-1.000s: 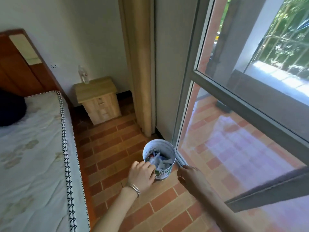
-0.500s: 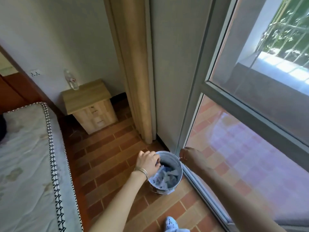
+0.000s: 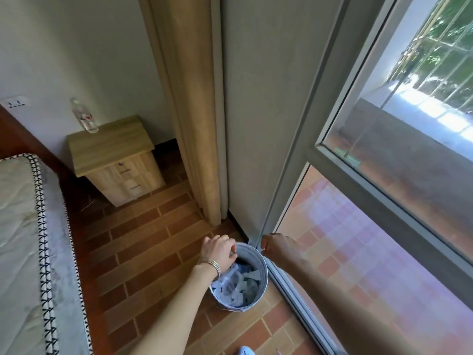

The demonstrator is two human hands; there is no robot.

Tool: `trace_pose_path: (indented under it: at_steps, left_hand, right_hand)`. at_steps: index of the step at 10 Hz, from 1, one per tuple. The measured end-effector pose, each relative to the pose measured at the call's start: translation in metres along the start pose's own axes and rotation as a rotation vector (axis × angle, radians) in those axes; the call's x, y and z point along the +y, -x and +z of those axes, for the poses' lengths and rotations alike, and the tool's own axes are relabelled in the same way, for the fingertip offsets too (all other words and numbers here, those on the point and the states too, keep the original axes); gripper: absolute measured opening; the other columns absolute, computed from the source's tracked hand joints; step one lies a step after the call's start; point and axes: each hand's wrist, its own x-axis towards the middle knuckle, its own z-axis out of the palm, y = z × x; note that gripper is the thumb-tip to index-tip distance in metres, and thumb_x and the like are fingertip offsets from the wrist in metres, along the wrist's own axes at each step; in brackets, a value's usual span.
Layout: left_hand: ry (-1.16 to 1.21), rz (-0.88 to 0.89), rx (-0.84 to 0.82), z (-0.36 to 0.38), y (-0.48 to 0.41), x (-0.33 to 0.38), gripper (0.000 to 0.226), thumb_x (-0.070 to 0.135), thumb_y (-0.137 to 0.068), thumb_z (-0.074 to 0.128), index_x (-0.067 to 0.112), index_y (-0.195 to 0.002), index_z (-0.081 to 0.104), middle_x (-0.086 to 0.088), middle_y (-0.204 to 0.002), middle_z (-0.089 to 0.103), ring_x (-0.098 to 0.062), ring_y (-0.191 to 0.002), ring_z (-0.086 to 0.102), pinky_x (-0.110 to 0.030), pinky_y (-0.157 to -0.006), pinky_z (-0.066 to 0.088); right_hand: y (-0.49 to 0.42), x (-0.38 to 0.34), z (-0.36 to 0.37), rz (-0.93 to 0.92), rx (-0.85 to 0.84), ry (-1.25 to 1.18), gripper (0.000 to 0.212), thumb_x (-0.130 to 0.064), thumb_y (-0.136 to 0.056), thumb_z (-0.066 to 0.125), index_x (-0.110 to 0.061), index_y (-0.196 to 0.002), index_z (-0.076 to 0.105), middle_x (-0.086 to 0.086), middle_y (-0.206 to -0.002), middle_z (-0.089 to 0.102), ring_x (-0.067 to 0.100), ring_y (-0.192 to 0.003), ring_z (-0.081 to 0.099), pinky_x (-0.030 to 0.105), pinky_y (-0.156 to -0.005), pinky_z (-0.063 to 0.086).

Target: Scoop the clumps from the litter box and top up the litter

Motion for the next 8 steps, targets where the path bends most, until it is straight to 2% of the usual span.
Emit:
trace_pose_path:
  at_steps: [2, 4, 6, 8]
  left_hand:
    - [0.009, 0.019, -0.123, 0.004, -0.013, -0.016, 0.018, 0.040, -0.087, 0.056, 0.031, -0.102, 0.061, 0.006, -0.114, 0.057, -0.016, -0.113, 0.049, -0.034, -0.088, 0.034]
    - [0.027, 0.062, -0.259, 0.006, -0.016, -0.030, 0.028, 0.043, -0.088, 0.057, 0.033, -0.114, 0.060, 0.005, -0.125, 0.052, -0.016, -0.120, 0.044, -0.036, -0.095, 0.032]
    - [0.028, 0.086, -0.235, -0.007, -0.014, -0.038, 0.029, 0.041, -0.089, 0.056, 0.033, -0.117, 0.059, 0.006, -0.125, 0.052, -0.016, -0.120, 0.044, -0.035, -0.095, 0.032]
    - [-0.023, 0.121, -0.188, -0.014, -0.010, -0.045, 0.028, 0.038, -0.092, 0.050, 0.033, -0.118, 0.058, 0.006, -0.125, 0.053, -0.016, -0.118, 0.044, -0.035, -0.095, 0.034]
  right_hand:
    - [-0.016, -0.006, 0.008, 0.047, -0.026, -0.040, 0.015, -0.032, -0.077, 0.067, -0.029, -0.090, 0.060, 0.001, -0.096, 0.067, 0.027, -0.087, 0.064, 0.028, -0.064, 0.043]
    - [-0.021, -0.012, 0.019, 0.090, -0.043, -0.053, 0.024, -0.039, -0.074, 0.070, -0.033, -0.095, 0.061, -0.005, -0.096, 0.068, 0.023, -0.084, 0.064, 0.031, -0.068, 0.053]
    - [-0.019, -0.022, 0.016, 0.105, -0.027, -0.095, 0.022, -0.033, -0.076, 0.065, -0.033, -0.098, 0.062, -0.003, -0.101, 0.067, 0.023, -0.087, 0.064, 0.030, -0.069, 0.051]
    - [-0.003, -0.028, 0.005, 0.062, 0.028, -0.076, 0.030, -0.029, -0.086, 0.057, -0.024, -0.115, 0.060, 0.003, -0.116, 0.063, 0.025, -0.101, 0.060, 0.034, -0.081, 0.051]
